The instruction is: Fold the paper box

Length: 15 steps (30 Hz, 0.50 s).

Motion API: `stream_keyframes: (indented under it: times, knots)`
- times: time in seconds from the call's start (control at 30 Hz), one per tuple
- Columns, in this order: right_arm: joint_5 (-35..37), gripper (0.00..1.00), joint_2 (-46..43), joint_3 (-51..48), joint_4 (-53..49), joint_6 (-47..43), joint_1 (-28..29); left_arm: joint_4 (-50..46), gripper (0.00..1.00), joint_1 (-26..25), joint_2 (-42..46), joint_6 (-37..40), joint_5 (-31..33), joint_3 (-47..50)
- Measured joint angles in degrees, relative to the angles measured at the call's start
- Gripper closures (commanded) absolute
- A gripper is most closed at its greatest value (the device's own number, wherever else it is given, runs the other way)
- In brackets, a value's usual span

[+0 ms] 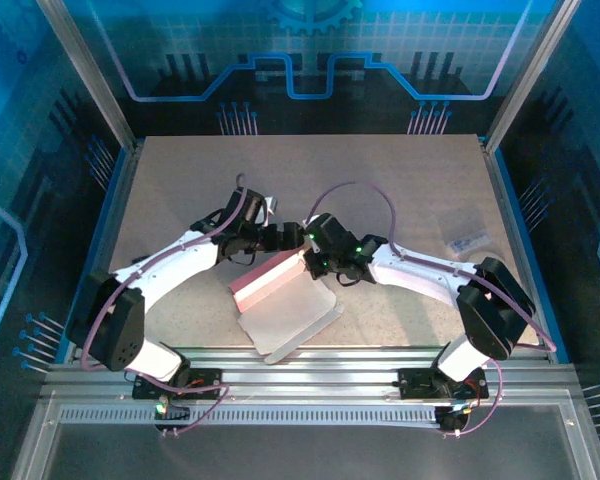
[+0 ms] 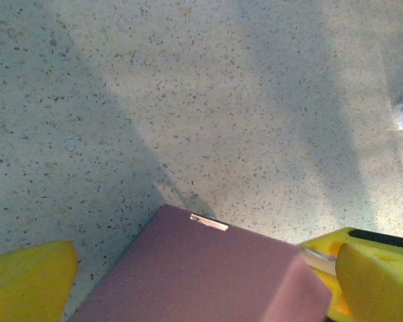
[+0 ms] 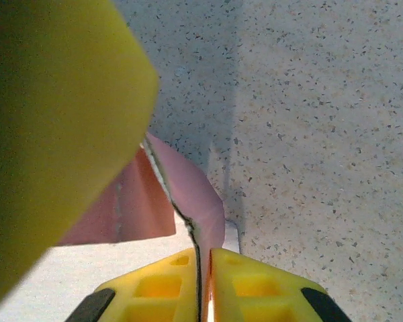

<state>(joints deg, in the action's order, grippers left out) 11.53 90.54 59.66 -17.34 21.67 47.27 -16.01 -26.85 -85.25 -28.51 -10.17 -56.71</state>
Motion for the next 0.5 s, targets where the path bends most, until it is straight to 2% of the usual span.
stream_keyframes:
  times: [0.5]
  knots:
    - [-2.19, 0.87, -0.24, -0.81, 1.46, 1.49, -0.02, 6.12, 0.02, -0.22, -2.08, -1.09, 1.77, 2.71]
